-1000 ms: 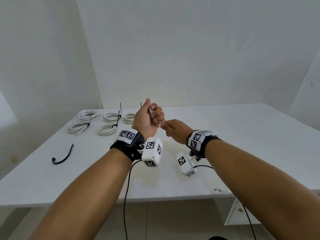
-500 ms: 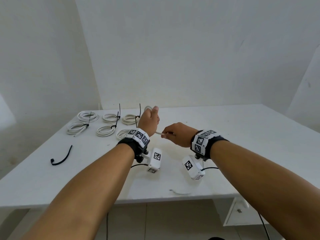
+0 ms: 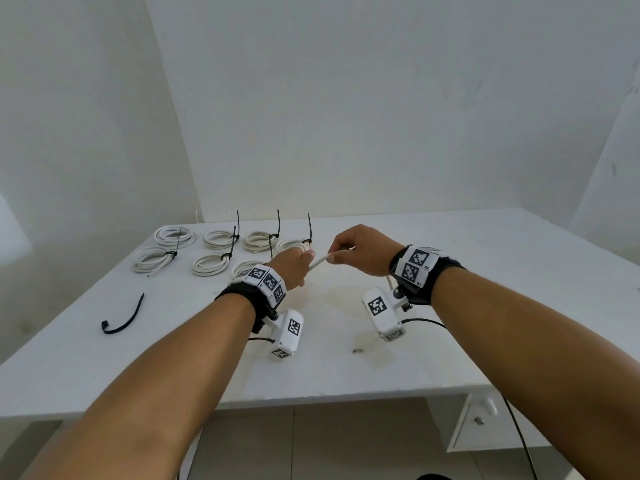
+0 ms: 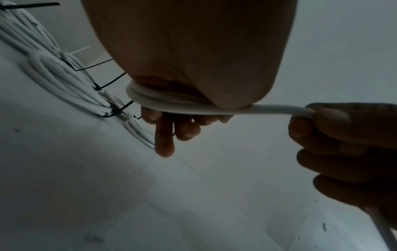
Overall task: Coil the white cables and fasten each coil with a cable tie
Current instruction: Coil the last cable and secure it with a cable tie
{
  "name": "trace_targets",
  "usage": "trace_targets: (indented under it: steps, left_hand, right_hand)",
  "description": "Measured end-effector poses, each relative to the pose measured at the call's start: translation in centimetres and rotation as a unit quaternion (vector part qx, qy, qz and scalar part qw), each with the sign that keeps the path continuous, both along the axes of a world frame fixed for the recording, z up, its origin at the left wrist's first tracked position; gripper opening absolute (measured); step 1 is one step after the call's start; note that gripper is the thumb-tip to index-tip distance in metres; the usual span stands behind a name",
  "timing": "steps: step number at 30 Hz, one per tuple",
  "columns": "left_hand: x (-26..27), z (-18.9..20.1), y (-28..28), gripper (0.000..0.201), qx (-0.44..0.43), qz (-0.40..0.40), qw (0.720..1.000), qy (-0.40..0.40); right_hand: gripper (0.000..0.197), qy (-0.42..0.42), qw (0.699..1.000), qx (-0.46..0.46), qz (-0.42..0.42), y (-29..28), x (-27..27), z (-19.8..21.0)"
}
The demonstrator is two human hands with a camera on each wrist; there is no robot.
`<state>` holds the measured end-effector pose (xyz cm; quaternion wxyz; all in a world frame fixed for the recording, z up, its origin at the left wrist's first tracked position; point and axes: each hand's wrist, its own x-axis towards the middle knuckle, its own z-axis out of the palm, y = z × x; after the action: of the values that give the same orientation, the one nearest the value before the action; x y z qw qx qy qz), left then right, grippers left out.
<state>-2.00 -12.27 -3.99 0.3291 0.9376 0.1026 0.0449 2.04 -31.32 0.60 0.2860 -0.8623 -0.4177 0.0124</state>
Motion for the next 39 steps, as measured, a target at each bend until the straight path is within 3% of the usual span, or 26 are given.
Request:
trace_targets:
  steps: [3,7,10,15,17,22,26,28,29,33,34,39]
  left_hand:
    - [-0.9,1.0,-0.7,0.048,-0.112,-0.046,0.991,0.048]
    - [-2.5,2.3,-2.0,0.047,-0.325,-0.103,0.94,0.01]
    - [-3.3,2.9,-2.5,0.048,-0.372,-0.141,0.917,-0.014]
    - [-4.6,3.9,-2.9,0.043,-0.488,-0.211,0.845,-0.058]
    - [-4.9,4.4,-3.4,0.043,-0.51,-0.217,0.828,-0.085]
    - [-5.8,6.6,-3.6,0.051,-0.604,-0.192,0.754,-0.174]
    - [-5.2,8.1,-3.6,0.051,-0.623,-0.157,0.731,-0.231]
    - [-4.5,7.7,-3.5,0.045,-0.613,-0.114,0.738,-0.258]
    - [-4.2,7.4,-3.4,0.043,-0.588,-0.092,0.757,-0.27]
    - [-2.9,5.0,-3.2,0.045,-0.353,-0.028,0.883,-0.308]
    - [-2.6,4.4,-3.1,0.045,-0.319,-0.01,0.895,-0.312]
    - [-1.6,3.2,-2.5,0.034,-0.298,0.071,0.901,-0.307]
  right_hand:
    - [0.011,-0.011,0.999,0.048,-0.014,-0.2,0.2,0.8]
    - [0.008,-0.004,0.993,0.112,-0.029,-0.5,0.9,1.4]
    - [0.011,0.024,0.984,0.176,-0.025,-0.5,0.9,1.8]
    - [0.026,0.1,0.962,0.251,-0.033,-0.3,0.7,1.3]
    - [0.026,0.14,0.952,0.271,-0.019,-0.1,0.6,0.8]
    - [0.027,0.182,0.95,0.251,-0.018,-0.2,0.8,-1.3]
    - [0.03,0.147,0.973,0.178,-0.021,0.6,0.1,-2.0]
    - [0.033,0.069,0.993,0.097,-0.013,1.5,-0.8,-1.9]
    - [0.034,0.039,0.997,0.065,-0.005,1.8,-1.3,-1.8]
    - [0.032,-0.014,0.999,-0.031,0.023,2.3,-2.6,-1.7]
    - [0.032,-0.02,0.998,-0.054,0.03,2.5,-3.0,-1.6]
    - [0.037,-0.068,0.98,-0.179,0.047,2.9,-4.1,-1.1]
